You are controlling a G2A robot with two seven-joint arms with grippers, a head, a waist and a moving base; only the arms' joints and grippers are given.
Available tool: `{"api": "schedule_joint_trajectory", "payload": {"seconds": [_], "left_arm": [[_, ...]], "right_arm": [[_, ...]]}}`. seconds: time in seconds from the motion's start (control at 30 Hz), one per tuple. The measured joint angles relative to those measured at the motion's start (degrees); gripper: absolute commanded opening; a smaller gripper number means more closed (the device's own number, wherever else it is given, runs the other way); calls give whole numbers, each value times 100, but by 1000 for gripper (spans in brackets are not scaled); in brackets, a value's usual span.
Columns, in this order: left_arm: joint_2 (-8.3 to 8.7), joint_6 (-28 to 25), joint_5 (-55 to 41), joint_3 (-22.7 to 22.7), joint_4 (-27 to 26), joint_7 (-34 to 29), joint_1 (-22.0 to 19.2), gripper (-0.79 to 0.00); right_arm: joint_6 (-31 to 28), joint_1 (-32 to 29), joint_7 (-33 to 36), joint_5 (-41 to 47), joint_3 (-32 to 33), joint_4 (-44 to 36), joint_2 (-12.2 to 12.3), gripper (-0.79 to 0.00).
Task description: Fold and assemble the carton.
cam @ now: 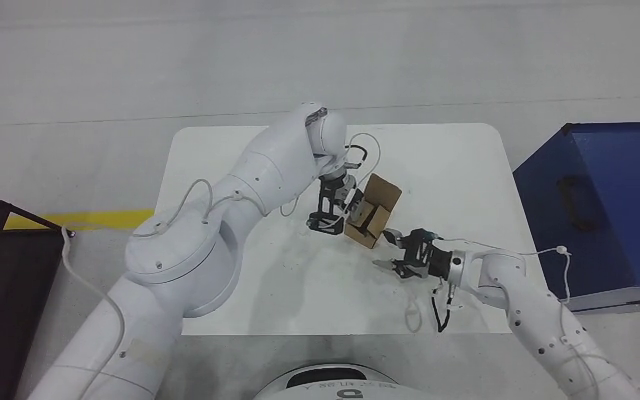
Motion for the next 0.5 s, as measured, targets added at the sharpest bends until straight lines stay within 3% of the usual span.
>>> {"api": "schedule_joint_trajectory", "payload": {"seconds": [0.23,0.5], "left_arm": [[-154,15,0,0,214,49,-1,-496],[-291,85,0,0,472,100,-5,-579]], "right_arm": [[-83,29,-7,55,26,52,-12,-289],[-158,57,-53,79,74,106,-17,-296]]}}
